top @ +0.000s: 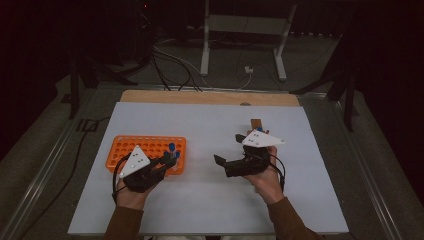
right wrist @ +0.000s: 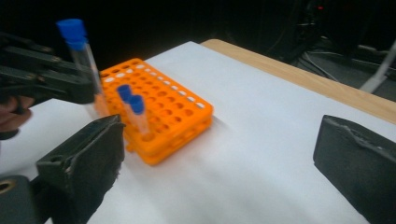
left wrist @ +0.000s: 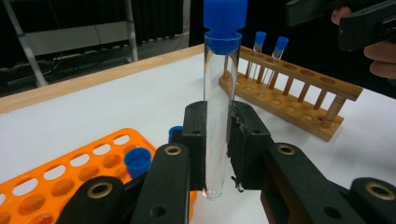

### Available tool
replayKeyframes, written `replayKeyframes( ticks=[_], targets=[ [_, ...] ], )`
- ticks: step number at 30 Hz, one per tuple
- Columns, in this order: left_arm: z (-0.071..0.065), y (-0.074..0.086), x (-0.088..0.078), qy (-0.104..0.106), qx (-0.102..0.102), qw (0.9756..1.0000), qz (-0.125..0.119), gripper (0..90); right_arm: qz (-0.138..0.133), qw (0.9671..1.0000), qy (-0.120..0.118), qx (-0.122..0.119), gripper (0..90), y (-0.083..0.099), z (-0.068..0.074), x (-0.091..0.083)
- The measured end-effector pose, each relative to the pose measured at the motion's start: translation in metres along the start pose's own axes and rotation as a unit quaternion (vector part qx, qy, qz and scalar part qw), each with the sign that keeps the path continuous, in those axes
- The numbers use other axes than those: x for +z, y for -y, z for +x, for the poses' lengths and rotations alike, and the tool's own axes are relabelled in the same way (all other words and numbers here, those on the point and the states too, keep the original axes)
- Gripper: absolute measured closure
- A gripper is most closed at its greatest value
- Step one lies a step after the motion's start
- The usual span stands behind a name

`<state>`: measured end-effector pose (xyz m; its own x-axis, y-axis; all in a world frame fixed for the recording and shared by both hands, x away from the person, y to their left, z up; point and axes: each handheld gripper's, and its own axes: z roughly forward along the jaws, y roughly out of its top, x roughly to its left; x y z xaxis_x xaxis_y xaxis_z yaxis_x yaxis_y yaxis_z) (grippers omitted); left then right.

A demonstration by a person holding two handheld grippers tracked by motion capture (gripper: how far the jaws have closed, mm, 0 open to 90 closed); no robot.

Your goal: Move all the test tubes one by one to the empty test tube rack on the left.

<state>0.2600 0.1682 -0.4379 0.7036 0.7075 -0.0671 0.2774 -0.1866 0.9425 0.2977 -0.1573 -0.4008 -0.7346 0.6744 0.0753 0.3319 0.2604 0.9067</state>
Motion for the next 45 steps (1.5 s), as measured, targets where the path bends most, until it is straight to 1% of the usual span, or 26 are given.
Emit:
replayKeyframes(
  ticks=[6, 12, 14, 22, 26, 32, 35, 37, 40, 43, 45],
  targets=[
    [0.005, 0.0, -0.005, -0.003, -0.004, 1.0, -0.005, 78.4, 0.002, 0.9998, 0.019, 0.007, 0.0, 0.007, -0.014, -0.007],
    [0.009, -0.001, -0.009, -0.008, -0.007, 0.9999, -0.009, 78.4, 0.004, 0.9994, 0.034, 0.009, 0.0, 0.014, -0.023, -0.014],
    [0.011, -0.001, -0.011, -0.012, -0.006, 0.9999, -0.01, 78.4, 0.004, 0.9991, 0.04, 0.01, 0.0, 0.016, -0.026, -0.017],
    [0.02, -0.001, -0.019, -0.033, -0.013, 0.9991, -0.022, 78.4, 0.005, 0.9978, 0.064, 0.013, 0.0, 0.026, -0.037, -0.032],
    [0.023, 0.001, -0.02, -0.044, -0.011, 0.9988, -0.021, 78.4, 0.001, 0.9972, 0.073, 0.016, 0.0, 0.029, -0.041, -0.039],
    [0.031, 0.009, -0.014, -0.064, -0.008, 0.9979, -0.006, 78.4, -0.002, 0.9967, 0.079, 0.019, 0.0, 0.033, -0.046, -0.044],
    [0.035, 0.015, -0.009, -0.068, -0.014, 0.9976, -0.002, 78.4, -0.005, 0.9964, 0.081, 0.021, 0.0, 0.034, -0.048, -0.046],
    [0.036, 0.018, -0.005, -0.072, -0.01, 0.9974, 0.005, 78.3, -0.006, 0.9963, 0.083, 0.023, 0.0, 0.035, -0.049, -0.046],
    [0.039, 0.022, 0.0, -0.072, -0.014, 0.9973, 0.009, 78.3, -0.006, 0.9962, 0.083, 0.026, 0.0, 0.037, -0.05, -0.046],
    [0.039, 0.027, 0.005, -0.067, -0.016, 0.9975, 0.016, 78.4, -0.007, 0.9961, 0.084, 0.028, 0.0, 0.038, -0.051, -0.047],
    [0.039, 0.029, 0.007, -0.066, -0.014, 0.9975, 0.02, 78.3, -0.007, 0.9959, 0.085, 0.031, 0.0, 0.038, -0.052, -0.047]
  ],
)
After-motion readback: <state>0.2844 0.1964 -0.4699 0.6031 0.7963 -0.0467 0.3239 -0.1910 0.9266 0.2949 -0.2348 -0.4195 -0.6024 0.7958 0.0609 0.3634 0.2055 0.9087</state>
